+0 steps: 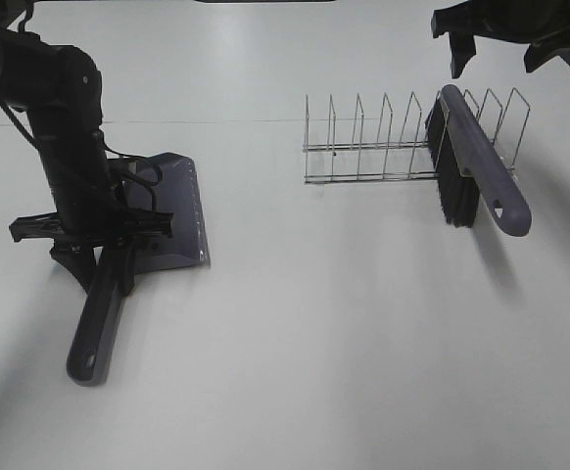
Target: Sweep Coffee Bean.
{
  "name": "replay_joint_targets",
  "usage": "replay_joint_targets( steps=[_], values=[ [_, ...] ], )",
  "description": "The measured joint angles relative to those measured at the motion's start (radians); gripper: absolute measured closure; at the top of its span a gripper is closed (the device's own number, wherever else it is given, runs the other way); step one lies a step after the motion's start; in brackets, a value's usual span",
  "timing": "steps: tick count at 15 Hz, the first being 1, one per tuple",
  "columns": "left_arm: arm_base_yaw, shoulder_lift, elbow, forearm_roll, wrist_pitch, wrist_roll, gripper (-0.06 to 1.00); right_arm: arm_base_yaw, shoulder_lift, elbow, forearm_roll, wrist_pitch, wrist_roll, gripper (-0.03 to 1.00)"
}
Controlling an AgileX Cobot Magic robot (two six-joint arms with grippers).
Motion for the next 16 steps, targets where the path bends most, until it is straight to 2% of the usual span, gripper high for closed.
replay_joint_targets(
  steps=[3,10,11,13,14,16],
  values=[
    [0.014,0.003,0.0,-0.001,-0.019,-0.002,0.59,0.0,-0.064,-0.001,0.04,0.06,-0.075,0.24],
    [0.014,0.006,-0.001,0.0,-0.025,-0.002,0.57,0.0,-0.187,-0.001,0.076,0.133,-0.151,0.24],
    [0.014,0.006,-0.002,-0.004,-0.03,-0.002,0.49,0.0,-0.206,-0.001,0.076,0.153,-0.158,0.24],
    [0.014,0.005,-0.003,0.005,-0.035,-0.002,0.25,0.0,-0.243,0.007,0.076,0.194,-0.174,0.24],
    [0.014,0.005,-0.003,0.019,-0.033,-0.002,0.19,0.0,-0.267,0.027,0.076,0.198,-0.178,0.24],
    [0.014,0.0,-0.003,0.065,-0.021,-0.001,0.16,0.0,-0.333,0.109,0.091,0.199,-0.178,0.24]
  ],
)
